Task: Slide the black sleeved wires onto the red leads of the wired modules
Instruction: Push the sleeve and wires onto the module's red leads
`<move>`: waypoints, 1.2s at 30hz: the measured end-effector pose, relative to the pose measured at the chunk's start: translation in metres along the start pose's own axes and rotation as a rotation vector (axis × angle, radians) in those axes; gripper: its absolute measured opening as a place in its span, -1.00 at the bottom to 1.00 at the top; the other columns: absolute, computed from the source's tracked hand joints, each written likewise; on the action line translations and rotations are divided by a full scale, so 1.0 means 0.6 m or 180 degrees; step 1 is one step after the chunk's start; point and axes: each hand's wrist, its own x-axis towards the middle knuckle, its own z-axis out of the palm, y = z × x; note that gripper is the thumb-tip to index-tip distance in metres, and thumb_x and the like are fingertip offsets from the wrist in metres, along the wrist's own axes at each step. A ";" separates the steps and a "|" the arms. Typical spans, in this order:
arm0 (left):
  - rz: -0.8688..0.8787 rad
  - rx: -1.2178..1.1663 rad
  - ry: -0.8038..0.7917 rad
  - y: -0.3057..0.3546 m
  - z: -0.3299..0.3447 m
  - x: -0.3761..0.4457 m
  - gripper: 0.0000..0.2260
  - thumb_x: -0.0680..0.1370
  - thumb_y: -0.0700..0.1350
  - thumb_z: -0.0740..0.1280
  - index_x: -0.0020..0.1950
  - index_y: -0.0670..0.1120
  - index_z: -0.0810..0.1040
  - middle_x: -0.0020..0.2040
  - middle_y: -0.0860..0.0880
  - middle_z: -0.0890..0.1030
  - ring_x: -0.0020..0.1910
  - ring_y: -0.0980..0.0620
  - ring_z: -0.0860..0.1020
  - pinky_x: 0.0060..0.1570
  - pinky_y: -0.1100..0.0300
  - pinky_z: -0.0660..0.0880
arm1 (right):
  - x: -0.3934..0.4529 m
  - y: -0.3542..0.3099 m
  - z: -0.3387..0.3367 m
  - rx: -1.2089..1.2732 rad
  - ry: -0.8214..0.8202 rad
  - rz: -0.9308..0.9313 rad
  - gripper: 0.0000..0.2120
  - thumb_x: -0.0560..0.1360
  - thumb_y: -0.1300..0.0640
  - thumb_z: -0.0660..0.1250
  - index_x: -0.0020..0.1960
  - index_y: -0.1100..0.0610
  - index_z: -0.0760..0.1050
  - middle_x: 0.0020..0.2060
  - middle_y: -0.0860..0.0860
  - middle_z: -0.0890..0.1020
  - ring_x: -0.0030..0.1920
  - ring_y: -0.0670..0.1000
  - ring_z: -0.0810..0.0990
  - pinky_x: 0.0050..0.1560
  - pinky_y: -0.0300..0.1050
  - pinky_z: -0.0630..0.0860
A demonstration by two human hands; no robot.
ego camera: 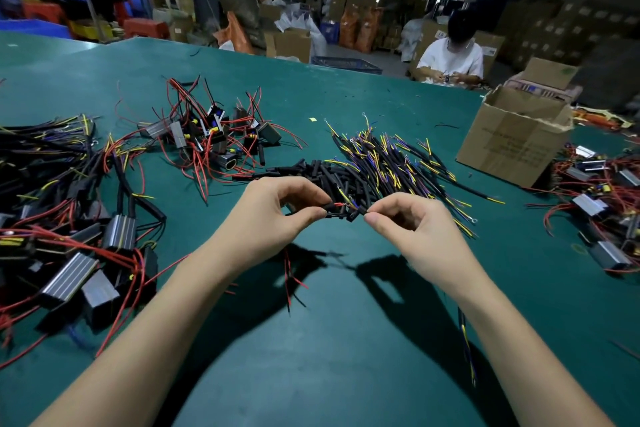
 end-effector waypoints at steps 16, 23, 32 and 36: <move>0.0929 0.0126 0.0245 0.010 0.019 -0.006 -0.94 0.41 -0.31 0.48 -0.18 -0.18 0.67 -0.21 -0.03 0.64 -0.21 0.08 0.59 -0.14 0.23 0.51 | -0.001 -0.011 0.002 -0.0177 -0.0107 -0.0040 -0.88 0.44 0.18 0.45 -0.25 0.02 0.61 -0.44 -0.17 0.54 -0.44 -0.22 0.41 -0.34 -0.44 0.30; 0.1122 0.0334 -0.0086 -0.002 0.042 -0.012 -0.93 0.44 -0.29 0.47 -0.16 -0.14 0.67 -0.18 -0.01 0.59 -0.22 0.09 0.57 -0.15 0.20 0.53 | -0.006 -0.006 0.004 -0.0360 -0.0382 0.0122 -0.93 0.48 0.15 0.41 -0.15 0.04 0.65 -0.31 -0.05 0.66 -0.31 -0.15 0.50 -0.21 -0.27 0.43; 0.0597 0.0003 0.0295 0.011 0.032 -0.009 -0.97 0.47 -0.22 0.44 -0.13 -0.11 0.66 -0.25 0.07 0.66 -0.27 0.23 0.57 -0.25 0.40 0.44 | -0.010 -0.004 0.008 -0.0246 -0.0432 0.0071 -0.92 0.47 0.25 0.40 -0.18 0.11 0.62 -0.27 0.01 0.67 -0.24 -0.09 0.56 -0.16 -0.39 0.40; 0.0060 0.0743 0.0182 0.001 0.017 0.000 -0.87 0.55 -0.14 0.32 0.06 -0.04 0.63 -0.10 0.06 0.65 -0.10 0.13 0.54 -0.02 0.29 0.39 | -0.014 -0.005 0.011 -0.0377 -0.0506 -0.0131 -0.88 0.46 0.25 0.41 -0.20 0.07 0.61 -0.29 -0.05 0.65 -0.21 -0.09 0.58 -0.10 -0.40 0.41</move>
